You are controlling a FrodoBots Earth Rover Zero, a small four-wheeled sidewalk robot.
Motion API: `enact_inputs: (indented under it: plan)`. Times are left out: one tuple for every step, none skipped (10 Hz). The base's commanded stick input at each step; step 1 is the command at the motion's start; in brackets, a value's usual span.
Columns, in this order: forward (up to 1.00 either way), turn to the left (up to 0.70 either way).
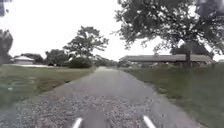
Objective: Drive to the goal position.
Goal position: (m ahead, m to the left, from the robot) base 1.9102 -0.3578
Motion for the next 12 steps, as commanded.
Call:
enact_inputs:
  plan:
    - [0.7,0.0]
    - [0.7,0.0]
    - [0.7,0.0]
    - [0.7,0.0]
    - [0.7,0.0]
    - [0.7,0.0]
    - [0.7,0.0]
    - [0.7,0.0]
    - [0.7,0.0]
    - [0.7,0.0]
    - [0.7,0.0]
    - [0.7,0.0]
